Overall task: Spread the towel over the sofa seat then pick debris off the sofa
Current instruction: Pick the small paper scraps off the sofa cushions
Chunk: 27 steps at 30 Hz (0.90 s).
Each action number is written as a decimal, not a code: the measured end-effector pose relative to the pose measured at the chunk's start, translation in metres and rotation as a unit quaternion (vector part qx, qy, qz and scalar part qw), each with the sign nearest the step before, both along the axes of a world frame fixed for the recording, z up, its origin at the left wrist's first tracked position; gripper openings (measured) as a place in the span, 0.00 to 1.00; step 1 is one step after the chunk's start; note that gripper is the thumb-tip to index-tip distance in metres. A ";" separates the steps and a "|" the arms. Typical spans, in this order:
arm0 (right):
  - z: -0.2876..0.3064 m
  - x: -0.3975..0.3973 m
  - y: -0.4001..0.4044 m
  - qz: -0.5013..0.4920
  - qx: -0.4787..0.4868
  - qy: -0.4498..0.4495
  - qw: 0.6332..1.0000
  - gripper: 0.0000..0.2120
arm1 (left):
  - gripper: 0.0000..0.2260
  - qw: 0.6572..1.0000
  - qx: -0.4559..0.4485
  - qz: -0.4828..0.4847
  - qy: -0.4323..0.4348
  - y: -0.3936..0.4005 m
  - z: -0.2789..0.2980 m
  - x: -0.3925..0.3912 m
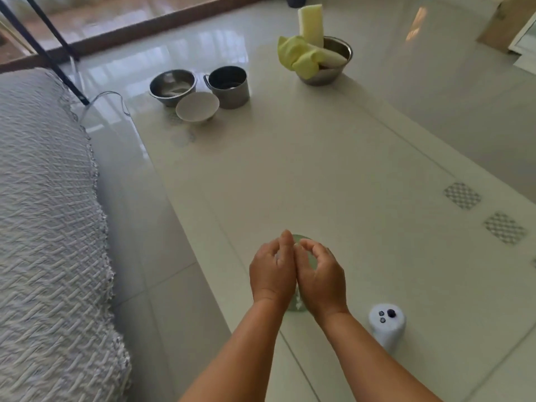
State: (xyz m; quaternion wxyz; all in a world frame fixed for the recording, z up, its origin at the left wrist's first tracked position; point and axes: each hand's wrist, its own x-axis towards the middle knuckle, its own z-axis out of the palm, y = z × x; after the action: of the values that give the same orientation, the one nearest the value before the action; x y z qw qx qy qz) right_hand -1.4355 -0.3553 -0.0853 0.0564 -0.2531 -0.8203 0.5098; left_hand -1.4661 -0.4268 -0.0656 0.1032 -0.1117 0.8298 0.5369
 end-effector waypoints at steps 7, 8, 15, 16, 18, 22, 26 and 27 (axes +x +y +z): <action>0.007 -0.011 -0.008 -0.039 0.024 0.028 0.999 0.08 | 0.13 0.998 -0.024 0.044 0.024 -0.008 0.006 -0.005; 0.010 -0.013 -0.009 -0.043 0.027 0.032 0.998 0.08 | 0.12 0.997 -0.022 0.062 0.028 -0.011 0.009 -0.006; 0.076 -0.033 -0.068 0.041 -0.039 0.108 0.992 0.06 | 0.07 0.976 -0.003 0.195 0.092 -0.086 0.069 -0.005; 0.088 -0.036 -0.083 0.071 -0.044 0.117 0.990 0.07 | 0.06 0.970 -0.006 0.217 0.106 -0.103 0.080 -0.001; 0.114 -0.039 -0.118 0.126 -0.053 0.136 0.981 0.08 | 0.05 0.955 -0.013 0.264 0.132 -0.140 0.104 0.008; 0.161 -0.034 -0.200 0.227 -0.081 0.173 0.955 0.07 | 0.06 0.921 -0.020 0.353 0.163 -0.216 0.147 0.035; 0.194 -0.017 -0.288 0.327 -0.112 0.183 0.920 0.07 | 0.07 0.873 -0.018 0.450 0.189 -0.295 0.180 0.066; 0.200 -0.014 -0.307 0.345 -0.113 0.186 0.913 0.06 | 0.06 0.862 -0.014 0.470 0.193 -0.311 0.186 0.073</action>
State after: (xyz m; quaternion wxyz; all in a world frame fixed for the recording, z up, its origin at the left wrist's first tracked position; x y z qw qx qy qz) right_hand -1.4495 -0.6619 0.1145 -0.0004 0.1409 -0.7681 0.6246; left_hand -1.3934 -0.7383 0.1206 -0.3246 -0.3840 0.6901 0.5205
